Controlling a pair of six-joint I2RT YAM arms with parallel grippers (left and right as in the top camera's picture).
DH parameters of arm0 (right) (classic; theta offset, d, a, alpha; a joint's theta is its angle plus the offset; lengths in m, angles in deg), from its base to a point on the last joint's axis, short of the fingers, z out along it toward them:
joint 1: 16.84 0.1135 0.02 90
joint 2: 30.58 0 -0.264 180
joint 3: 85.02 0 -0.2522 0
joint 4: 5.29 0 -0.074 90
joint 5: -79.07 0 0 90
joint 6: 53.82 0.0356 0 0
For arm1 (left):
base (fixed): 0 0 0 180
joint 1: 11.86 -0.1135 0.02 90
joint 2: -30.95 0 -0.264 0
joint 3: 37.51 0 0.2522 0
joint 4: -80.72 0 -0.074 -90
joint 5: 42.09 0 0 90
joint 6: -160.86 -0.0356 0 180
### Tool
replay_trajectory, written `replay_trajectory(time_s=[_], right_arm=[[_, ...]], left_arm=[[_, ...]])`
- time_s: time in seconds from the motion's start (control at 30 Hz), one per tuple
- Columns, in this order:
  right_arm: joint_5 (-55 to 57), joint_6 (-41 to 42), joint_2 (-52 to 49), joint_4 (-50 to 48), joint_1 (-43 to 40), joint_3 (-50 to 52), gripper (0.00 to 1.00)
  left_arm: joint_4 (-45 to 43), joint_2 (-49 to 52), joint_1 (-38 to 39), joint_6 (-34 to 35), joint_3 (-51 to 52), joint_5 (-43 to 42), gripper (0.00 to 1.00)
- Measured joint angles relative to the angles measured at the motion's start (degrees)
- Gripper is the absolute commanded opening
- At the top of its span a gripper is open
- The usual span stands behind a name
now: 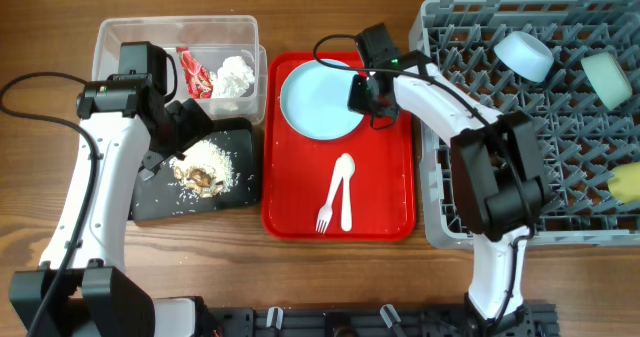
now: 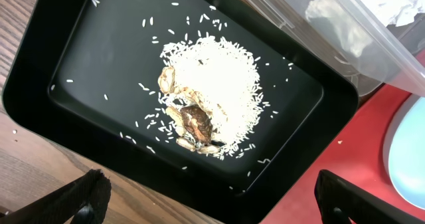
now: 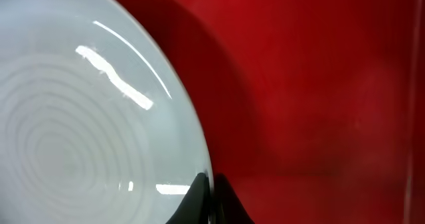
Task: Sort waste into correct bins and load items into the dishwasher rack
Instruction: 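Grasp the light-blue plate rim with right gripper and lift, then stand the plate upright in the rack and open right gripper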
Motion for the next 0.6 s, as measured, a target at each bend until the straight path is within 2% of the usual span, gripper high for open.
replay_trajectory(time_s=[0.07,0.17,0.27,0.37,0.43,0.6], right_arm=[[0.76,-5.60,4.09,0.50,-1.92,0.00,0.04],[6.99,-13.97,15.82,0.42,-6.34,-0.46,0.04],[21.29,-27.52,28.79,-2.12,-11.52,-2.56,0.04],[36.44,-37.05,29.55,-2.73,-12.92,-2.62,0.04],[44.35,-39.58,29.03,-3.17,-13.94,-2.12,0.04],[54.95,-38.40,23.19,-2.49,-13.97,-0.98,0.04]], left_arm=[[0.00,0.00,0.00,0.00,0.00,0.00,1.00],[0.00,0.00,0.00,0.00,0.00,0.00,1.00],[-0.04,0.00,0.00,0.00,0.00,-0.02,1.00],[-0.26,0.00,0.00,0.00,0.00,0.00,1.00],[-0.26,0.00,0.00,0.00,0.00,0.00,1.00],[-0.28,0.00,0.00,0.00,0.00,-0.04,1.00]])
